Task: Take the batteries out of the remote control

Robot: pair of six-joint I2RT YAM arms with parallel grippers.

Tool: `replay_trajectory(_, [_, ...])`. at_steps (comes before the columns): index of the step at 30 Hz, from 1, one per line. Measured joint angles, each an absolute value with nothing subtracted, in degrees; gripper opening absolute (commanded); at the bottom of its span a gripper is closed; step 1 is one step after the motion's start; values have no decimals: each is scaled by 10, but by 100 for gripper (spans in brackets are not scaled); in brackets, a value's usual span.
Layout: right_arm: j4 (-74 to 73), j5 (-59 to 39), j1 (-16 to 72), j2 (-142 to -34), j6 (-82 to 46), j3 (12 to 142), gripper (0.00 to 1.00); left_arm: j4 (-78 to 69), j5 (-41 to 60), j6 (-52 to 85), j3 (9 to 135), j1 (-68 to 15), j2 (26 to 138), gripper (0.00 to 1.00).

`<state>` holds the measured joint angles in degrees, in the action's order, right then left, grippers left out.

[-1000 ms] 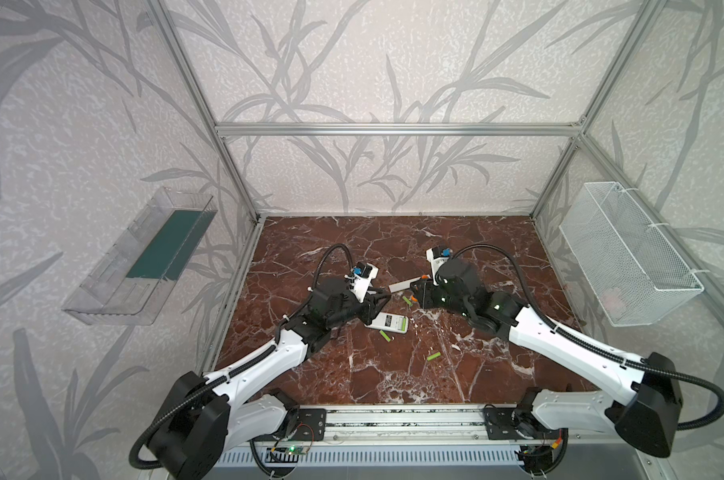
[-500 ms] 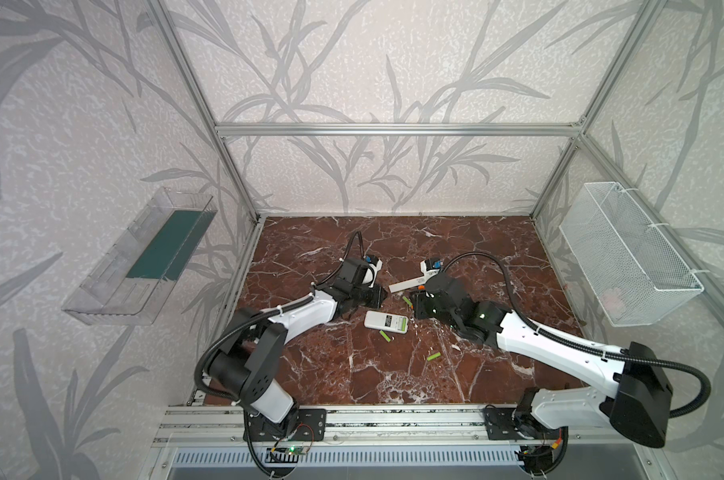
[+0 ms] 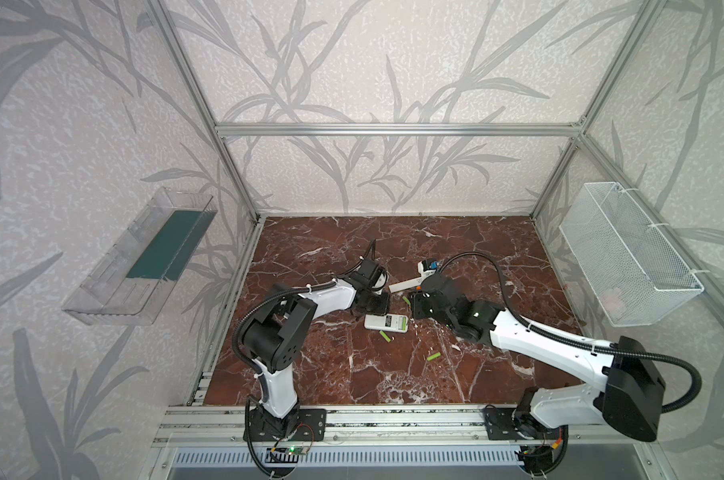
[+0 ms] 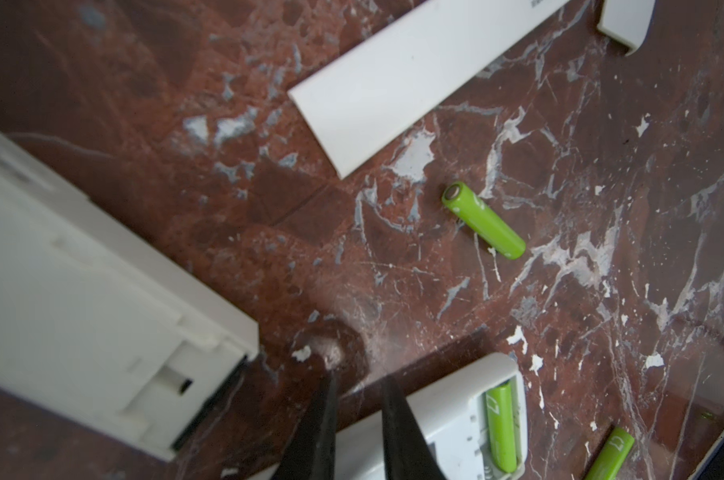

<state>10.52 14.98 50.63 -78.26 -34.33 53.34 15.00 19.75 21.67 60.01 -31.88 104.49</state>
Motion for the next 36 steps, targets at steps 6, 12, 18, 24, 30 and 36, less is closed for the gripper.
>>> replay_trajectory(6, [104, 150, 506, -807, -333, 536, 0, 154, 196, 227, 586, -318, 1031, 21])
replay_trajectory(12, [89, 161, 506, -826, -324, 546, 0, 176, 189, 226, 584, -319, 997, 28])
replay_trajectory(18, [53, 203, 517, -856, -309, 546, 0, 185, 176, 221, 574, -306, 928, 36])
replay_trajectory(24, [35, 241, 531, -889, -302, 546, 0, 171, 181, 239, 506, -276, 868, 38])
replay_trajectory(30, [30, 263, 535, -906, -301, 558, 0, 157, 188, 258, 441, -271, 842, 38])
replay_trajectory(36, [27, 287, 545, -906, -293, 562, 0, 140, 202, 273, 418, -270, 839, 39])
